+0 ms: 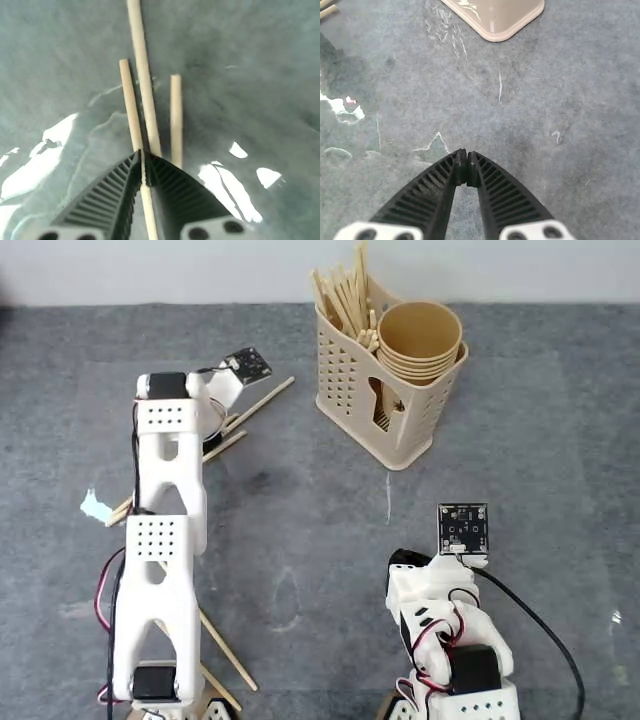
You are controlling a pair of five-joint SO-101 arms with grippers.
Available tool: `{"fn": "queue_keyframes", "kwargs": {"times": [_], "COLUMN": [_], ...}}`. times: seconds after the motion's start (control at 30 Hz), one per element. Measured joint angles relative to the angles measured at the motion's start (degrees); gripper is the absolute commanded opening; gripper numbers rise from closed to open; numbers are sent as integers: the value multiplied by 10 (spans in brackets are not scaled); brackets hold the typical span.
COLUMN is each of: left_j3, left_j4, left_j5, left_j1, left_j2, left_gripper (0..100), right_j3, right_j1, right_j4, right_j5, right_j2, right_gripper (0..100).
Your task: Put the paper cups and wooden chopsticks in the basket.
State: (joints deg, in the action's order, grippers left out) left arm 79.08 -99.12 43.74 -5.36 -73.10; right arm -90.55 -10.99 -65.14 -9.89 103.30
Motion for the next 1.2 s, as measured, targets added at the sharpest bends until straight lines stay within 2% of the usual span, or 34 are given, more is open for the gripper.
{"fn": "queue_keyframes", "kwargs": {"times": [0.23,0.3,0.53,0.83,1.1,1.2], "left_j3": [-225,-251,-258,-257,-255,-252], "left_j4": [-1,-1,25,139,145,116], "left_j5": [-4,-4,-6,-22,-20,-12], "left_j1": [2,3,-15,-39,-34,-29], "left_j2": [122,151,216,190,108,108], "left_gripper": [16,16,17,17,15,15], "right_j3": [0,0,0,0,-3,-3], "right_j1": [0,0,0,0,0,1], "right_j4": [0,0,0,0,0,0], "right_j5": [0,0,0,0,0,0], "right_j2": [0,0,0,0,0,0], "right_gripper": [18,18,18,18,18,18]}}
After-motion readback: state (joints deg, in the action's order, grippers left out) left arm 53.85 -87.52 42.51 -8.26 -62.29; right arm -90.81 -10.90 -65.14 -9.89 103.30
